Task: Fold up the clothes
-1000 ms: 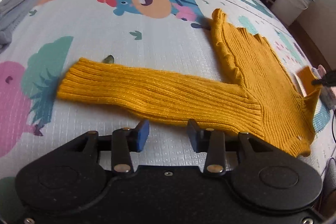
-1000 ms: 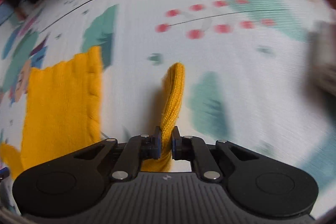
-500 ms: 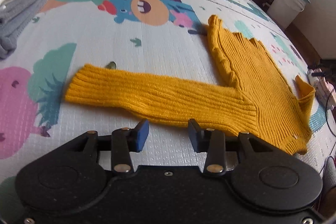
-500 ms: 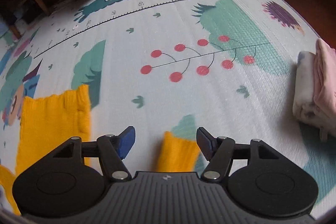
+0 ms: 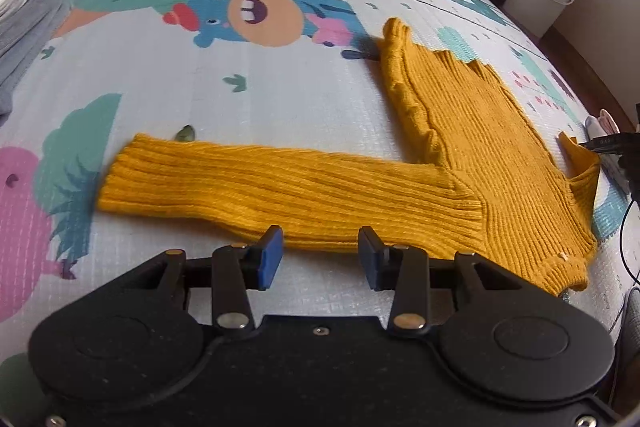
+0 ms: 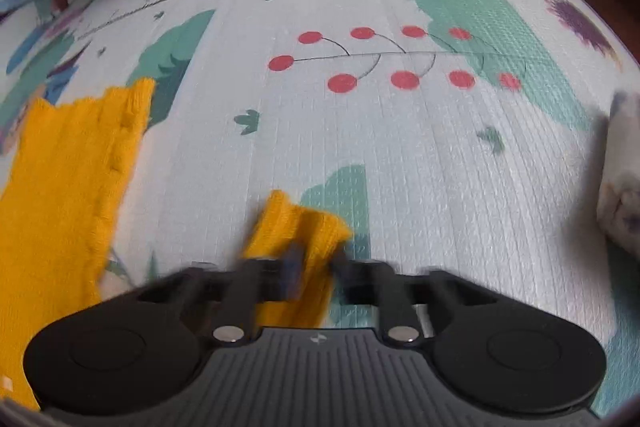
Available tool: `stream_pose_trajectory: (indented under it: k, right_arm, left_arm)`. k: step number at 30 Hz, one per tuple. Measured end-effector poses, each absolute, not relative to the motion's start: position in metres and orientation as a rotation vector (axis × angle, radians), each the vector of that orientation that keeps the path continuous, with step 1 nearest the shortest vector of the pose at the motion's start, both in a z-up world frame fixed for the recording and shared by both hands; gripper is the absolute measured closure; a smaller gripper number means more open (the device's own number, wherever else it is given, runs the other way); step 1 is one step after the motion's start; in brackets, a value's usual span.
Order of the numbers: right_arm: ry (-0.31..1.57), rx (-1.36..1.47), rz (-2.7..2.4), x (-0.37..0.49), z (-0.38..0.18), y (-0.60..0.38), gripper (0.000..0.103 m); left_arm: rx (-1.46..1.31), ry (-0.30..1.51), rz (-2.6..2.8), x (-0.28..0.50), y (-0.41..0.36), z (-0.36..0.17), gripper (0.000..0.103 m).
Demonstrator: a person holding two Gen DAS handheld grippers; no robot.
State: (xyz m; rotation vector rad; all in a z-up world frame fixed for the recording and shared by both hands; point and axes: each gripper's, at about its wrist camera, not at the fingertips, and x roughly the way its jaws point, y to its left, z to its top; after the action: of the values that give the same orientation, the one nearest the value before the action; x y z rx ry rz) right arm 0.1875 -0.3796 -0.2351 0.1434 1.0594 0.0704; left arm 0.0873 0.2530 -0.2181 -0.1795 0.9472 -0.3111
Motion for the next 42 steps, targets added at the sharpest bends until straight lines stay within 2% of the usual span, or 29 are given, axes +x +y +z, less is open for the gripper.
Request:
stream_pose_trajectory:
  k: [4,6,7,8,9,16,22,23,24,26,29,38,40,42]
  right_arm:
    - [1.061,0.314,-0.182,0.135,-0.219,-0.427,0.094]
    - [1.113,0.383,-0.261,0.111,-0.225,-0.450,0.090]
    - [1.129,0.397,-0.290,0.100,-0.227,-0.458,0.082]
    - [1.109,0.332,-0.272,0.097,-0.224,-0.452,0.073]
    - [1.088,0.267,-0.254,0.094,-0.222,-0.446,0.071]
    - [1.001,-0.095,0.121,0.094,-0.219,-0.361,0.068]
    - [0.987,-0.211,0.509,0.091,-0.221,-0.268,0.062]
    - [0.984,-0.230,0.557,0.090,-0.218,-0.256,0.059]
    - [0.980,-0.258,0.595,0.088,-0.217,-0.246,0.056]
    - [1.015,-0.330,0.621,0.085,-0.224,-0.231,0.048]
    - [1.043,-0.378,0.579,0.083,-0.228,-0.228,0.042]
    - [0.853,-0.465,0.779,0.054,-0.195,-0.182,0.043]
    - [0.892,-0.504,0.810,0.048,-0.204,-0.169,0.042]
    - [0.919,-0.531,0.814,0.044,-0.211,-0.165,0.041]
  left_arm:
    - [-0.184,0.936,-0.321,0.086,0.253,-0.216,0.062]
    - [-0.183,0.938,-0.311,0.087,0.256,-0.217,0.062]
    - [-0.181,0.937,-0.305,0.088,0.256,-0.218,0.062]
    - [-0.177,0.934,-0.300,0.089,0.256,-0.217,0.062]
    - [-0.172,0.929,-0.297,0.089,0.256,-0.215,0.062]
    - [-0.153,0.890,-0.271,0.097,0.250,-0.206,0.062]
    - [-0.084,0.909,-0.348,0.102,0.227,-0.218,0.060]
    - [-0.046,0.928,-0.341,0.105,0.223,-0.224,0.056]
    - [-0.022,0.935,-0.306,0.106,0.224,-0.229,0.061]
    - [-0.024,0.932,-0.207,0.107,0.236,-0.234,0.062]
    - [0.011,0.886,-0.190,0.106,0.232,-0.222,0.062]
    - [0.152,0.807,-0.587,0.083,0.148,-0.213,0.060]
    - [0.147,0.852,-0.565,0.080,0.151,-0.231,0.055]
    - [0.107,0.896,-0.544,0.086,0.155,-0.234,0.057]
